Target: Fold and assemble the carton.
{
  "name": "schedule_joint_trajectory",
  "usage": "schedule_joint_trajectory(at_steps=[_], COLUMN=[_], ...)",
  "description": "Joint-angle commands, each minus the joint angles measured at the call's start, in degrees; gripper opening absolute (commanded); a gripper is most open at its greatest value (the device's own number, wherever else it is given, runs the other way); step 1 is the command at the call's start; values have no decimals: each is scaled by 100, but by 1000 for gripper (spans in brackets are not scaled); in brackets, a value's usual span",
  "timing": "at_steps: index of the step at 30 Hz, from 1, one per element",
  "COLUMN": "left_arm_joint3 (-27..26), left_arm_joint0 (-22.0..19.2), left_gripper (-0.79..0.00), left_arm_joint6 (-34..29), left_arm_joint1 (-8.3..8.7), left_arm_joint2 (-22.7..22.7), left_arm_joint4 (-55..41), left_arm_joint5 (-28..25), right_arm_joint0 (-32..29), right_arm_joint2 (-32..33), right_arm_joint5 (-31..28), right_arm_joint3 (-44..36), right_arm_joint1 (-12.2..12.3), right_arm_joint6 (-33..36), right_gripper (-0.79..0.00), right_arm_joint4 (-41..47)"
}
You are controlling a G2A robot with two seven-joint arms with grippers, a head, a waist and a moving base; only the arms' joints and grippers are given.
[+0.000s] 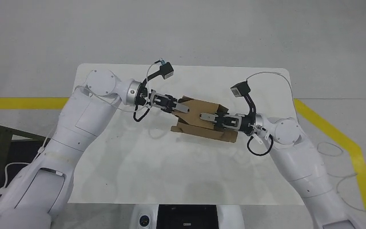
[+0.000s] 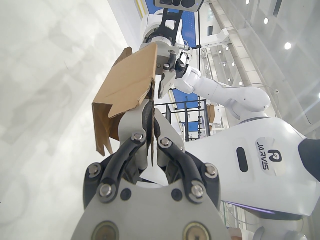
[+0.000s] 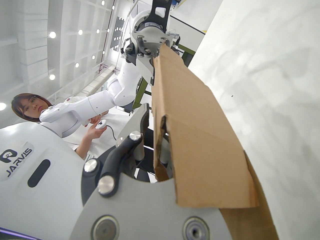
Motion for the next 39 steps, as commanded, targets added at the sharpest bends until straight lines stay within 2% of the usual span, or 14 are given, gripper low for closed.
schedule_joint_trajectory(at_steps=[1, 3, 4, 5, 6, 24, 39], left_arm_joint3=[-2, 0, 4, 6, 6, -181, -69], left_arm_joint0=[6, 11, 15, 17, 23, 159, 3], left_gripper=[-600, -502, -382, -43, 0, 0, 0], left_arm_joint6=[-8, -21, -15, -8, -5, -143, -251], left_arm_joint1=[-3, -6, -8, -10, -12, -76, -251], left_arm_joint2=[-7, -15, -24, -36, -50, -375, -105], left_arm_joint4=[2, -8, -24, -47, -87, -1338, -1324], left_arm_joint5=[-1, -5, -4, -3, 2, 275, 255], right_arm_joint0=[0, 3, 6, 11, 19, 128, 25], right_arm_joint2=[-1, -5, -5, -8, -9, -60, -145], right_arm_joint5=[-2, -12, -15, -20, -23, -78, -72], right_arm_joint3=[16, 30, 42, 52, 67, 250, -52], right_arm_joint1=[-3, -6, -8, -10, -12, -79, -122], right_arm_joint6=[-12, -18, -27, -28, -36, -606, -819], right_gripper=[-785, -785, -785, -785, -785, -785, -785], right_arm_joint4=[-11, -20, -26, -35, -48, -419, -606])
